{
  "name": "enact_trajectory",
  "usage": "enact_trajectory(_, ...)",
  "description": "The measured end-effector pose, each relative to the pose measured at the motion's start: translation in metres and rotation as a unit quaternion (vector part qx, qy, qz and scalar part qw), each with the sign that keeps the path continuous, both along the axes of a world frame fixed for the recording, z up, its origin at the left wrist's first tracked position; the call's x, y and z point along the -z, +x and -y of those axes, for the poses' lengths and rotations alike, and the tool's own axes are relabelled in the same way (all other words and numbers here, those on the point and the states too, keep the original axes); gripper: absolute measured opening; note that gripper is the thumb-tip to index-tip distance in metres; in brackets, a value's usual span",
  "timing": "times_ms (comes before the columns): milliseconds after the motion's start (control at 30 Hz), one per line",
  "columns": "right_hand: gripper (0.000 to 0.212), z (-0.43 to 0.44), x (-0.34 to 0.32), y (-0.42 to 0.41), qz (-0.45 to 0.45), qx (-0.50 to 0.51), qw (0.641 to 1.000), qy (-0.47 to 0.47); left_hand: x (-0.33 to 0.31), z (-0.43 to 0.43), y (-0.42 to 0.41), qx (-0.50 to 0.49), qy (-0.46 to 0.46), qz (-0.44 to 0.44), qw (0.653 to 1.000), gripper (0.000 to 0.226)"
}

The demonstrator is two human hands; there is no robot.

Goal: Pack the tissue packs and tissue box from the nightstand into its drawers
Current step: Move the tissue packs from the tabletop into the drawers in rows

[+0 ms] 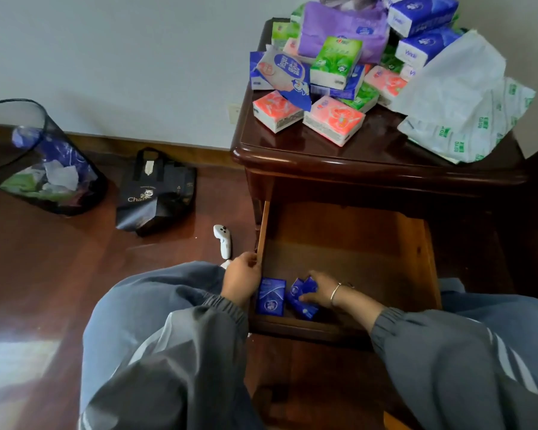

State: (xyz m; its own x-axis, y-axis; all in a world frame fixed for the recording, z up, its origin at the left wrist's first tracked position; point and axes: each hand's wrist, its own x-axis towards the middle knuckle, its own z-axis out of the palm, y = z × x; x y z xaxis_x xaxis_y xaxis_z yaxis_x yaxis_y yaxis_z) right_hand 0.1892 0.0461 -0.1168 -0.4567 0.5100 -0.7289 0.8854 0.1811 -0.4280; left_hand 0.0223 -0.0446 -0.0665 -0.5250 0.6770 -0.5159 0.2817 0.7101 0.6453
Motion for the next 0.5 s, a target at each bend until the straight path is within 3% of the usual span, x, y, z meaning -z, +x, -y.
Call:
enact_trajectory(233, 0.063, -0.015, 0.002, -0.01, -0.031, 0.021, 0.998, 0.055, 0.0, -0.001, -0.005, -0.004, -0.005, 0.038, 0.999, 0.026)
enact_trajectory(500, 0.06, -0.02, 0.002, -0.016, -0.002, -0.115, 0.993, -0.01, 0.0, -0.002, -0.005, -0.009, -0.007, 0.043, 0.999, 0.027)
